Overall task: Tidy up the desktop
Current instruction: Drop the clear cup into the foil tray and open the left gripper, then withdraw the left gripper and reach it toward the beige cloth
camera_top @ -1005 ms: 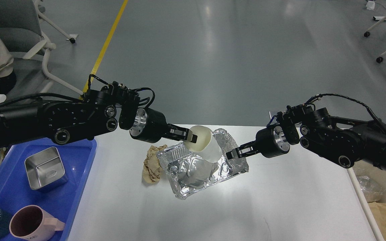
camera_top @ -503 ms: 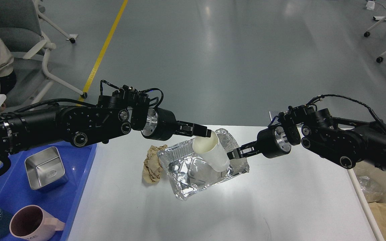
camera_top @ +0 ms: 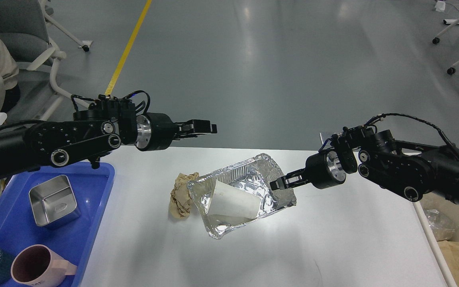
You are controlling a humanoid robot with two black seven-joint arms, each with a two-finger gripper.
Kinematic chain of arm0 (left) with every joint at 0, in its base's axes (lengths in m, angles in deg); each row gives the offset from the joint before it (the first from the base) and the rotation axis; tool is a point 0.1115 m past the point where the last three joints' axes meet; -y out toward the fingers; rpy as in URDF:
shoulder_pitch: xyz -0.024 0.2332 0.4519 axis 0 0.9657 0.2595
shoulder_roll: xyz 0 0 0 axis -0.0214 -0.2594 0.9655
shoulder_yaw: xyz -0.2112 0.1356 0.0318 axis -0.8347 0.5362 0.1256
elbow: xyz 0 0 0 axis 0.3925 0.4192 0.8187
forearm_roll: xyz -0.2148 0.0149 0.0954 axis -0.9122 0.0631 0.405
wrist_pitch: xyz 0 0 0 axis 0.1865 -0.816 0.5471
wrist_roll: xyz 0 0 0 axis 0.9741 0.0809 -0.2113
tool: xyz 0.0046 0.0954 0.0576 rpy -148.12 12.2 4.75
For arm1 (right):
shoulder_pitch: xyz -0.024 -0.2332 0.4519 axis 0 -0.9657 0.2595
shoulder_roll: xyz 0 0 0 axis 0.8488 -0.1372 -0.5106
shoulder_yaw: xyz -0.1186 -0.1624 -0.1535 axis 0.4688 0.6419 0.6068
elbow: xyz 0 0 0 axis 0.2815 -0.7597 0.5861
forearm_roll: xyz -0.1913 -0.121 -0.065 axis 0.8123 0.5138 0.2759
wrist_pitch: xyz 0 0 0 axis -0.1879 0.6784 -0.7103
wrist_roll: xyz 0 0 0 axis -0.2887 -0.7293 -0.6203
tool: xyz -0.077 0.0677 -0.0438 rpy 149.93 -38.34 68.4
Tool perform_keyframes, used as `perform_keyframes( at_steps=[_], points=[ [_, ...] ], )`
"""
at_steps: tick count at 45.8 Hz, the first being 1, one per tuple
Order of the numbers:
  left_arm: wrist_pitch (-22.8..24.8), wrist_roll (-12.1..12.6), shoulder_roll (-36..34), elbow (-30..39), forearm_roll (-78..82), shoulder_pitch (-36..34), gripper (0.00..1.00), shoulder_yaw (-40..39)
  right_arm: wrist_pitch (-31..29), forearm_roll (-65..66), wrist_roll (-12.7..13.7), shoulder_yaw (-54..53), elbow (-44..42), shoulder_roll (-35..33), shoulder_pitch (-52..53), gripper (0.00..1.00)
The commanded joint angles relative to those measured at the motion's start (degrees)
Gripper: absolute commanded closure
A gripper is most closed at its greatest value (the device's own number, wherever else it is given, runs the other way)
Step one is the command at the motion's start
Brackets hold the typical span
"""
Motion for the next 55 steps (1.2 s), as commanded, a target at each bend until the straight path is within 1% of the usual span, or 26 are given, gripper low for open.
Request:
perform_keyframes(
  at_steps=[1,5,8,13,18,21,27,32,35,38,43,47,55],
  points=[
    [3.96,2.28,-6.88,1.81,-0.41,2.89,0.29,0.31,0.00,-1.33,0.00,0.25,0.00,-0.22,0.00,1.00],
    [4.67,2.37,-12.51,4.10,-0.41,4.21,0.28,-0.04,0.00,-1.51,0.00,0.34,0.00,-0.13,0.00,1.00],
    [4.76,1.76,-16.99,6.20,-0.33,4.39,0.28,-0.22,0.00,-1.51,0.00,0.43,0.00,-0.13,0.00,1.00],
    [3.80,1.58,-24.64,11.03,-0.32,4.65,0.28,-0.30,0.00,-1.51,0.00,0.43,-0.08,0.04,0.00,1.00],
    [-0.24,1.58,-32.02,16.83,-0.32,5.97,0.27,-0.30,0.00,-1.51,0.00,0.43,-0.08,0.22,0.00,1.00],
    [-2.79,1.49,-37.03,21.14,-0.32,6.94,0.25,-0.22,0.00,-1.51,0.00,0.43,-0.08,-0.04,0.00,1.00],
    [-4.20,1.49,-49.24,29.40,-0.24,10.01,0.21,-0.22,0.08,-1.51,0.00,0.43,-0.08,-0.13,0.00,1.00],
    [-4.73,1.06,-55.93,31.61,-0.24,12.65,0.21,-0.22,0.08,-1.51,0.00,0.43,-0.08,-0.04,0.00,1.00],
    [-4.91,-0.08,-58.92,31.78,-0.24,14.75,0.21,0.22,0.08,-1.51,0.00,0.43,-0.17,0.31,0.00,1.00],
    [-5.08,-1.05,-59.46,31.87,-0.15,17.39,0.21,0.22,0.08,-1.51,0.00,0.52,-0.17,0.31,0.09,1.00],
    [-5.96,-1.23,-59.28,32.84,-0.06,20.21,0.21,0.31,0.08,-1.51,0.00,0.52,-0.17,0.22,0.09,1.00],
    [-6.40,-1.23,-58.40,33.80,0.03,20.83,0.21,0.22,0.08,-1.51,0.00,0.52,-0.08,0.04,0.00,1.00],
    [-6.58,-0.79,-51.73,33.55,0.47,20.12,0.21,-0.22,0.17,-1.51,0.09,0.52,-0.08,-0.04,0.00,1.00]
  ],
)
